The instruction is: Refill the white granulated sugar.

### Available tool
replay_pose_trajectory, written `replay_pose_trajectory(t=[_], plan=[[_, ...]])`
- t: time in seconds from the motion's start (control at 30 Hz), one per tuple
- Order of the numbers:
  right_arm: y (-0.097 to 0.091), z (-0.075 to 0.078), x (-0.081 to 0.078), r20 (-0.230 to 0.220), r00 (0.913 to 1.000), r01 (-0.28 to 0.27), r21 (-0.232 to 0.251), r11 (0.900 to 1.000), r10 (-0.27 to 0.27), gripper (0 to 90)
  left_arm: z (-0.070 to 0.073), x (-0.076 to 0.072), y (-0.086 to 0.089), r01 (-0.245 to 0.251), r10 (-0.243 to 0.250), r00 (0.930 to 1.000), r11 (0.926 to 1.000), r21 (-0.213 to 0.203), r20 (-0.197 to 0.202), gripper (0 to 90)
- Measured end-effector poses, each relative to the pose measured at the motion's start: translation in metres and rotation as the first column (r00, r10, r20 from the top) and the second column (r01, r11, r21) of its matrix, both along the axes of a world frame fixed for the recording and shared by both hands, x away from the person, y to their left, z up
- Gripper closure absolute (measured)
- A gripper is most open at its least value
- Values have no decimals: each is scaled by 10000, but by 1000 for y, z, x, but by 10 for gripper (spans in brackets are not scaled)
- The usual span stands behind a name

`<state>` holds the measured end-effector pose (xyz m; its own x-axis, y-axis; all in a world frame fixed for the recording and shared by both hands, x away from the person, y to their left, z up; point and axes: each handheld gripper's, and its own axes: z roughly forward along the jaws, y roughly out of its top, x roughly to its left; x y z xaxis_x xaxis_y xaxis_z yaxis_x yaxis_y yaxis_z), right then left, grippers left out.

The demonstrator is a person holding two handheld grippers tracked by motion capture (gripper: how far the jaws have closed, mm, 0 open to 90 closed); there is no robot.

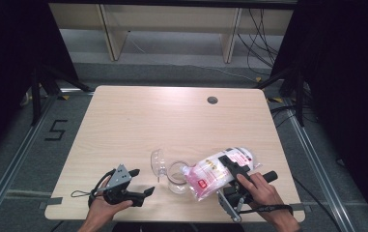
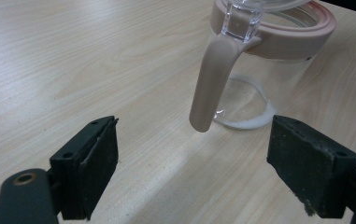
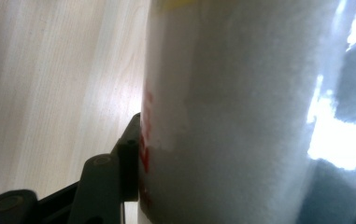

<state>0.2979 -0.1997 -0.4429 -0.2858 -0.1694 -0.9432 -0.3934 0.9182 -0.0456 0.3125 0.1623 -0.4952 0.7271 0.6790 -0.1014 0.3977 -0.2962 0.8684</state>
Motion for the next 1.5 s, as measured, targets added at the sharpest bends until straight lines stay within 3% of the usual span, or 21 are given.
replay_pose_trajectory(t=[0.03,0.1,0.17,0.23,0.3,0.37,0.43,0.47,0.77,0.97,1.0,1.07,1.17,1.23,1.3,1.33,1.37,1.4,1.5], plan=[[2,3,1,213,9995,-222,-319,9992,228,488,0,0,0,14,-14,10000,10000,-1,11,161],[2,3,1,229,9993,-300,-331,9990,308,488,0,1,1,143,-145,9998,9998,156,148,161],[2,0,0,39,10000,-25,-128,9999,25,489,0,1,1,127,-129,9998,9998,126,136,161],[3,3,1,334,9989,-301,-540,9981,319,489,0,1,1,114,-116,9999,9999,107,116,161],[3,1,0,214,9997,-94,-385,9992,102,489,0,1,1,144,-146,9998,9999,87,127,161],[4,3,0,524,9979,-353,-730,9967,392,490,0,1,1,133,-135,9998,9998,151,134,161],[4,1,-1,446,9988,-152,-671,9976,182,490,0,1,1,181,-182,9998,9998,95,122,161],[6,2,0,594,9974,-360,-911,9952,415,490,0,1,1,171,-173,9998,9998,94,120,161],[7,0,-2,554,9984,-19,-899,9959,69,492,0,1,1,169,-171,9998,9998,95,125,161],[7,1,-2,633,9979,-46,-1003,9949,110,493,0,1,1,157,-158,9998,9998,81,126,161],[9,2,-1,732,9967,-258,-1219,9922,349,493,0,1,1,162,-163,9998,9998,82,127,161],[7,0,-2,617,9981,7,-991,9951,55,493,0,1,1,118,-119,9998,9999,113,128,161],[7,-1,-1,749,9969,-170,-849,9962,234,494,0,1,1,159,-160,9998,9998,87,119,161],[8,2,-1,823,9957,-321,-1219,9920,423,495,0,1,0,135,-137,9998,9998,127,128,161],[8,2,-1,795,9962,-262,-1128,9933,354,495,0,1,0,147,-149,9998,9998,151,127,161],[10,4,0,997,9927,-536,-1423,9884,682,495,0,1,0,147,-149,9998,9998,141,128,161],[9,2,-2,823,9960,-236,-1180,9927,335,495,0,1,0,143,-145,9998,9998,146,130,161],[10,3,-1,998,9934,-440,-1272,9909,569,495,0,1,1,142,-143,9998,9998,141,129,161],[8,1,-2,931,9950,-249,-1106,9935,353,496,0,1,1,145,-146,9998,9998,144,132,161]])
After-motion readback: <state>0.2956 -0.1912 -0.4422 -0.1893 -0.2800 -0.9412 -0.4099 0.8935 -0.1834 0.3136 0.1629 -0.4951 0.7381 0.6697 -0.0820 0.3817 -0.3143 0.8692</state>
